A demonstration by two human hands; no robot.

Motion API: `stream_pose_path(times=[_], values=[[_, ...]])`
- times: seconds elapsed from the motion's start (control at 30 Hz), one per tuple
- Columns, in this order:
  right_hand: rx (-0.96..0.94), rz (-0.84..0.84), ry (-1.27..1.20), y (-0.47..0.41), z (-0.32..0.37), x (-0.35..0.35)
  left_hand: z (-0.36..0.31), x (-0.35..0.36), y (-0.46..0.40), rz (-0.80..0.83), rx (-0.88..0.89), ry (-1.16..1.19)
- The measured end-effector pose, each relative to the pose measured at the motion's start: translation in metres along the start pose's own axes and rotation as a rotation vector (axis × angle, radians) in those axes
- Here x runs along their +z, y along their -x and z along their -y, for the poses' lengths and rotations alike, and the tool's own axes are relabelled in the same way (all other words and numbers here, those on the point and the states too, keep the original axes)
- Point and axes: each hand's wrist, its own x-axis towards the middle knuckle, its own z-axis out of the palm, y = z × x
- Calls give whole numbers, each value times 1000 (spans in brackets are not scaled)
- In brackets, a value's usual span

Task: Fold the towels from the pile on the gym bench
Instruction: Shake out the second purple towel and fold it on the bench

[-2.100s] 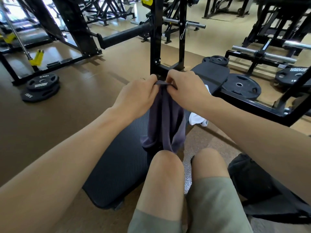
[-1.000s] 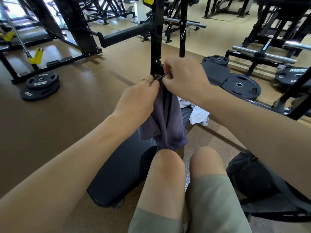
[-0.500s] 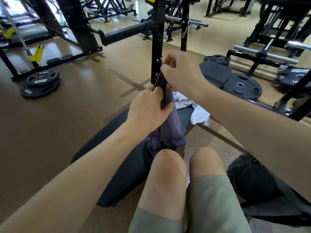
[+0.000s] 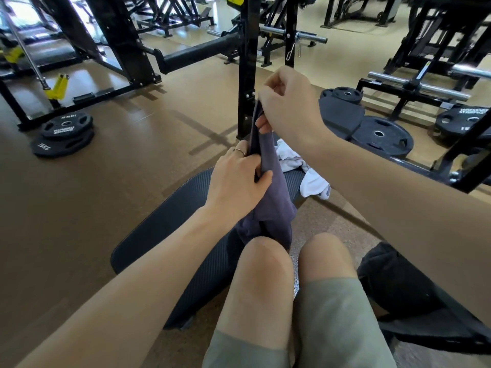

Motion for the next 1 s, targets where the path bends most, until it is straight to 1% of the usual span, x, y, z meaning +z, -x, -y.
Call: stream_pose_path(times=[0.1, 0.17, 0.3, 0.37, 0.43, 0.5, 0.53, 0.63, 0.7, 0.77, 0.83, 0.9, 0.93, 1.0], values=[[-61, -97, 102, -7, -9, -13, 9, -6, 8, -33, 41, -96], [-44, -121, 155, -12, -19, -22, 18, -12, 11, -53, 102, -205], [-60, -82, 286, -10, -38, -29, 32, -24, 7, -52, 203, -383], [-117, -59, 372, -8, -44, -32, 39, -30, 5, 17, 266, -485], [-172, -61, 436, -9, -48, -35, 44, -39, 3, 38, 234, -511], [-207, -68, 438, -10, -49, -37, 47, -45, 2, 40, 204, -532], [-225, -60, 427, -9, -48, -37, 47, -46, 2, 39, 221, -551], [-269, -48, 416, -10, -42, -36, 49, -45, 10, 72, 346, -579], [-229, -69, 353, -12, -40, -35, 51, -43, 21, 129, 420, -569], [-138, -82, 265, -14, -40, -34, 54, -37, 35, 182, 471, -494], [-26, -122, 194, -16, -41, -35, 57, -31, 46, 220, 488, -444], [60, -144, 142, -16, -42, -37, 60, -29, 52, 231, 489, -463], [75, -151, 136, -16, -44, -38, 61, -31, 53, 217, 451, -476], [88, -158, 154, -16, -52, -44, 61, -38, 50, 141, 239, -374]])
